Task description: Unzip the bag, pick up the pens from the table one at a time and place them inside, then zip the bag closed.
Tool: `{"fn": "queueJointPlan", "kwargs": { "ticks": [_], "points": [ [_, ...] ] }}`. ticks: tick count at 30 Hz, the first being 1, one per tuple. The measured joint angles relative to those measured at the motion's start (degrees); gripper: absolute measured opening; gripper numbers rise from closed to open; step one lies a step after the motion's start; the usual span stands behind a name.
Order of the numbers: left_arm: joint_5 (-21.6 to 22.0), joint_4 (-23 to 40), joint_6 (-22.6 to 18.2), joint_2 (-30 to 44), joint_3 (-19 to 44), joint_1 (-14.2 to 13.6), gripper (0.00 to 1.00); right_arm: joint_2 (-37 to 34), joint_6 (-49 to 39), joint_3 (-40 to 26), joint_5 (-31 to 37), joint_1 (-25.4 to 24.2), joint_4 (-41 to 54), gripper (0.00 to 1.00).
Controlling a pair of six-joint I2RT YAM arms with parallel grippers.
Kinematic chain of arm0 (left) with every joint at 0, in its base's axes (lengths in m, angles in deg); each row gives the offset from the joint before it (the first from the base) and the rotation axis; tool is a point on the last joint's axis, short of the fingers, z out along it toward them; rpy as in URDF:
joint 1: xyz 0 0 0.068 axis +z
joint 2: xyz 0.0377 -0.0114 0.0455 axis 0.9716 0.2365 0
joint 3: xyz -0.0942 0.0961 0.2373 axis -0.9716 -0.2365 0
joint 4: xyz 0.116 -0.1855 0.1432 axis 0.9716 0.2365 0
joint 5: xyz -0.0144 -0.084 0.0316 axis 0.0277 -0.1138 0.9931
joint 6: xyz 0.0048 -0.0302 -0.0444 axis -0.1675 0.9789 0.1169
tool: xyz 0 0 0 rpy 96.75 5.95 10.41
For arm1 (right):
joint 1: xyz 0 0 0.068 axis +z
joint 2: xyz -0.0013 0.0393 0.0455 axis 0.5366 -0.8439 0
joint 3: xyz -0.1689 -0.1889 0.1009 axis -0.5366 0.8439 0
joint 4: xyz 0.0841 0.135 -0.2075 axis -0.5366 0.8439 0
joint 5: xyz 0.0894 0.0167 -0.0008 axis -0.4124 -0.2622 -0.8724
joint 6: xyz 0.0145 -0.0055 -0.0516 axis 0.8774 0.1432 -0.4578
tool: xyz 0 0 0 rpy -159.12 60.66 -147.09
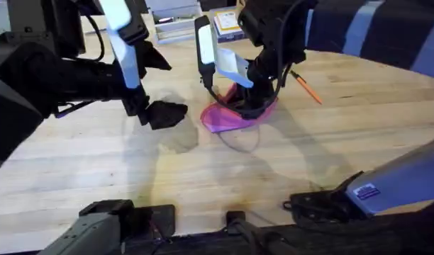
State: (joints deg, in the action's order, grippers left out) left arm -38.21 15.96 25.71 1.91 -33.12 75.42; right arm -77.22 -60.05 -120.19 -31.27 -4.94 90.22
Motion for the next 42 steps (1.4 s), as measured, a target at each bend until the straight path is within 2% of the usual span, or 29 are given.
{"fn": "queueJointPlan", "kwargs": {
  "ticks": [2,3,4,25,34,42],
  "points": [
    [0.02,0.02,0.00,0.00,0.00,-0.01,0.993,-0.01,-0.06,0.00,0.00,0.00,0.00,0.873],
    [0.00,0.02,0.00,0.00,0.00,0.00,0.993,0.00,-0.34,0.00,0.00,0.00,-0.02,0.966],
    [0.02,0.02,0.00,0.00,0.00,-0.02,0.993,-0.02,-0.28,0.00,-0.01,0.00,-0.04,0.988],
    [0.02,0.02,0.00,0.00,0.00,0.00,0.993,0.91,0.42,-0.39,0.15,0.00,0.44,0.998],
    [0.01,0.02,0.00,0.00,0.00,0.00,0.994,12.73,5.35,-0.94,0.22,-2.87,0.44,0.998],
    [0.02,0.02,0.00,0.00,0.00,0.00,0.992,22.05,13.46,-1.33,0.13,-10.68,0.50,0.998]
  ]
}}
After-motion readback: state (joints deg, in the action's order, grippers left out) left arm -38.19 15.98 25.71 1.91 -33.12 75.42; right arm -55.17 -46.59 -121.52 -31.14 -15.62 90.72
